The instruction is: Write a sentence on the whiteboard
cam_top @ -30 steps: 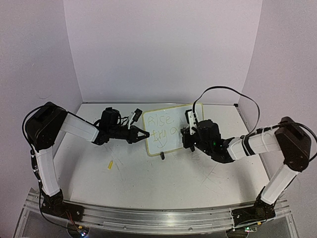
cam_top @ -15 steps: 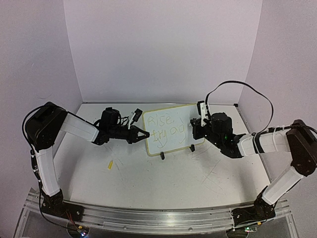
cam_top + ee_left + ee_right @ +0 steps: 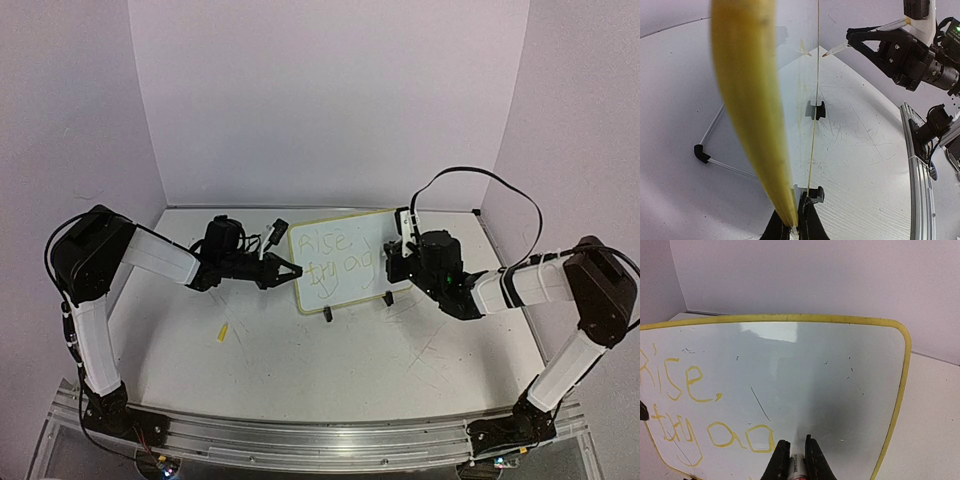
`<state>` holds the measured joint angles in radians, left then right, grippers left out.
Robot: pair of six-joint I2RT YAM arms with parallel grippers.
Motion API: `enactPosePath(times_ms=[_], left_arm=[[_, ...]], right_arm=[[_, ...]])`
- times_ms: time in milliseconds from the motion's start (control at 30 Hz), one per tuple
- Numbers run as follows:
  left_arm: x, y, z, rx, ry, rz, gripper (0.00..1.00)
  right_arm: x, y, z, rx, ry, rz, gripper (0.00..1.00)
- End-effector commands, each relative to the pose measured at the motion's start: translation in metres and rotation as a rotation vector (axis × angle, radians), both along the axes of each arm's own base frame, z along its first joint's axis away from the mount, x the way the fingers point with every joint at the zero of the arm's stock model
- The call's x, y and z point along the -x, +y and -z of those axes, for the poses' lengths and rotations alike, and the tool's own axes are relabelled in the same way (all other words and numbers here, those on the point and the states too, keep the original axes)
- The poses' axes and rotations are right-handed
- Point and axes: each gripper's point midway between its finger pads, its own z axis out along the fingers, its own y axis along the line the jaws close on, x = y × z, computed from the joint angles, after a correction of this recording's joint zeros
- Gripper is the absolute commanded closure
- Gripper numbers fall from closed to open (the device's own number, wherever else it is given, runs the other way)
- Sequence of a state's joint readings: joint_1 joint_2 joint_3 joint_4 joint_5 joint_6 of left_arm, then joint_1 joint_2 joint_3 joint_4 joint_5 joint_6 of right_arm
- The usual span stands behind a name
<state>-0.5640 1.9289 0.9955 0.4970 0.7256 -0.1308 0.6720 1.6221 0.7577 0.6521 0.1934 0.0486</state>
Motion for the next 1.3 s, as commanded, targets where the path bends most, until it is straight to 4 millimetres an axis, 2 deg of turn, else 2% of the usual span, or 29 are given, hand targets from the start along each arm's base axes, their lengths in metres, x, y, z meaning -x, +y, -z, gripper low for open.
enactPosePath(times_ms=[0,333,733,1267], left_arm=[[-0.023,0.022,0.038,-0.161,-0.022,-0.121,1.00],[-0.022,0.023,0.039,-0.164,-0.023,-0.121,1.00],[-0.022,0.022,0.038,-0.162,-0.024,-0.115,1.00],[-0.022,0.022,0.038,-0.162,-0.024,-0.117,1.00]], right_arm=[[-0.014,0.001,-0.020,-0.024,-0.062,0.041,1.00],[-0.023,0.004,-0.022,-0.011,-0.071,0.051,1.00],[-0.024,0.013,-0.017,-0.001,-0.058,0.011,1.00],[-0.011,0.013,0.009,-0.010,0.021,-0.023,1.00]])
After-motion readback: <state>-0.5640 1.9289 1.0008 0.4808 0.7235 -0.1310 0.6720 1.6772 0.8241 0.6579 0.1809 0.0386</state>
